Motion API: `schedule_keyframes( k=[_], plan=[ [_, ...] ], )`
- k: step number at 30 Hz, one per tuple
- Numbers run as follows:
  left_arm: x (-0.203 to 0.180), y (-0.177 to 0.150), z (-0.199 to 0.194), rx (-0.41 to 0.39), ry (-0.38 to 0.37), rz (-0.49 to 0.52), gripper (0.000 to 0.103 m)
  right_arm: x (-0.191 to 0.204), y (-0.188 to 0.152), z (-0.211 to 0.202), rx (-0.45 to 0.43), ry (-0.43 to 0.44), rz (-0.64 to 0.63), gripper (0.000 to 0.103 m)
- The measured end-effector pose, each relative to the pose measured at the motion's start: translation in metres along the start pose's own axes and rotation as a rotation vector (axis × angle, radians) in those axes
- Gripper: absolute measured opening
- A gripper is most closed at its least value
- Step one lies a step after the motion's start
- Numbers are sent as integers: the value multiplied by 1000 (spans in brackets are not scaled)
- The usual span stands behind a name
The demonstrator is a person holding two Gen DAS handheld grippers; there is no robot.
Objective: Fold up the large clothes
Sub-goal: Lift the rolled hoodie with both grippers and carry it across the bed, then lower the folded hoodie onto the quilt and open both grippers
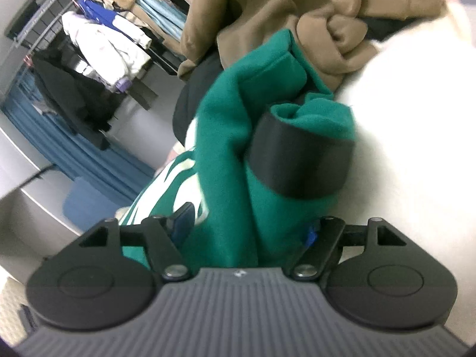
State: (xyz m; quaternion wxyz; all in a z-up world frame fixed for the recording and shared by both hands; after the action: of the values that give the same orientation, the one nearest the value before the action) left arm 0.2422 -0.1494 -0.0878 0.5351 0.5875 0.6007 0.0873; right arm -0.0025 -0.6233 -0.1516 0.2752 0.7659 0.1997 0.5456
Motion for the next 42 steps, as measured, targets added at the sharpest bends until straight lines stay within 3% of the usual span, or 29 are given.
schedule_keyframes(
  k=[5, 8, 16, 23, 33, 42],
  plan=[
    [-25, 21, -54, -101, 71, 144, 88, 28, 11, -45, -37, -20, -142, 74],
    [-43, 38, -89, -150, 89, 213, 87, 55, 23, -74, -105, 29, -227, 74],
    [-106, 58, -183, -216, 51, 368, 88, 146, 47, -128, -142, 215, -345, 74],
    [-129, 48, -248, -235, 24, 436, 88, 197, 30, -165, -111, 289, -462, 74],
    [-138, 18, -315, -304, 25, 455, 88, 218, -5, -213, -122, 316, -588, 74],
    [-136, -9, -338, -303, 26, 459, 88, 214, -31, -228, -96, 281, -635, 73]
  ],
)
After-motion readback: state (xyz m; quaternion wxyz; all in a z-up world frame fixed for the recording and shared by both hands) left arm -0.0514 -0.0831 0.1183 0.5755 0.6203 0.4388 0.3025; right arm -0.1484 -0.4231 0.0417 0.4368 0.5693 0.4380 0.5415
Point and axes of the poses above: each gripper's, at about its wrist camera, not at the fingertips, and z roughly the way its jaws point, x to its left, y to its top, the point moved 1 cm from there along z, roughly the way its jaws point, and after that the axes turned 13 degrees about -x, right-handed, at the moved point
